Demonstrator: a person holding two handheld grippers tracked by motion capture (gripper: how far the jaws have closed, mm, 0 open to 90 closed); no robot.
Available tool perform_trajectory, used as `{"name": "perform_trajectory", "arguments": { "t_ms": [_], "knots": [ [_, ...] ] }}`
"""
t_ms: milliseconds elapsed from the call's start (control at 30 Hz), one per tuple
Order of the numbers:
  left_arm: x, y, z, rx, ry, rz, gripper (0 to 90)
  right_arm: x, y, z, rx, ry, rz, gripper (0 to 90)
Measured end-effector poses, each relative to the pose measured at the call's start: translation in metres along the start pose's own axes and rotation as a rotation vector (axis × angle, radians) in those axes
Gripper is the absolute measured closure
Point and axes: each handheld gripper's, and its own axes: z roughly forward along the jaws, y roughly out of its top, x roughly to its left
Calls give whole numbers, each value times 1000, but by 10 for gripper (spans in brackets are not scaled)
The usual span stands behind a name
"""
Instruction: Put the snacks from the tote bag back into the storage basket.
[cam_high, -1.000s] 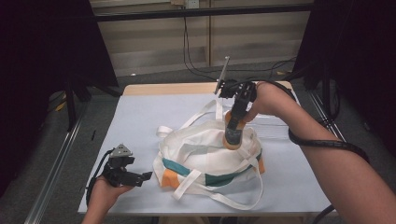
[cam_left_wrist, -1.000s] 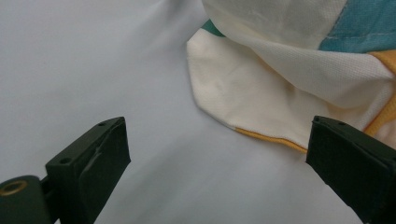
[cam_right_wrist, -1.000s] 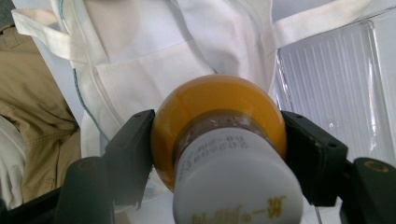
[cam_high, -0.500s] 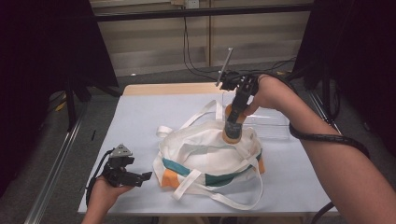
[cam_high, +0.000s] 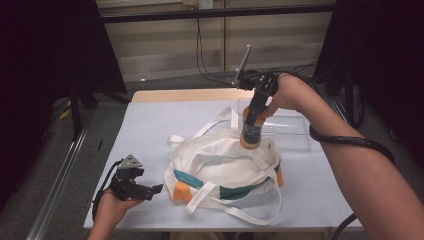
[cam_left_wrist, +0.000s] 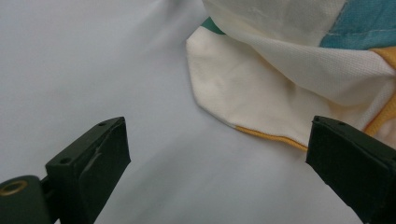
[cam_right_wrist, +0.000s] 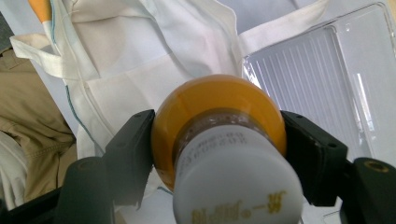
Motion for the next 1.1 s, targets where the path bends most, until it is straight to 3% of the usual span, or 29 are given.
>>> {"name": "perform_trajectory", "arguments": {
  "t_ms": [1100],
  "knots": [
    [1, -3, -1, -2, 4, -10, 58, -17, 14, -10, -3, -19, 34, 306]
  ]
}}
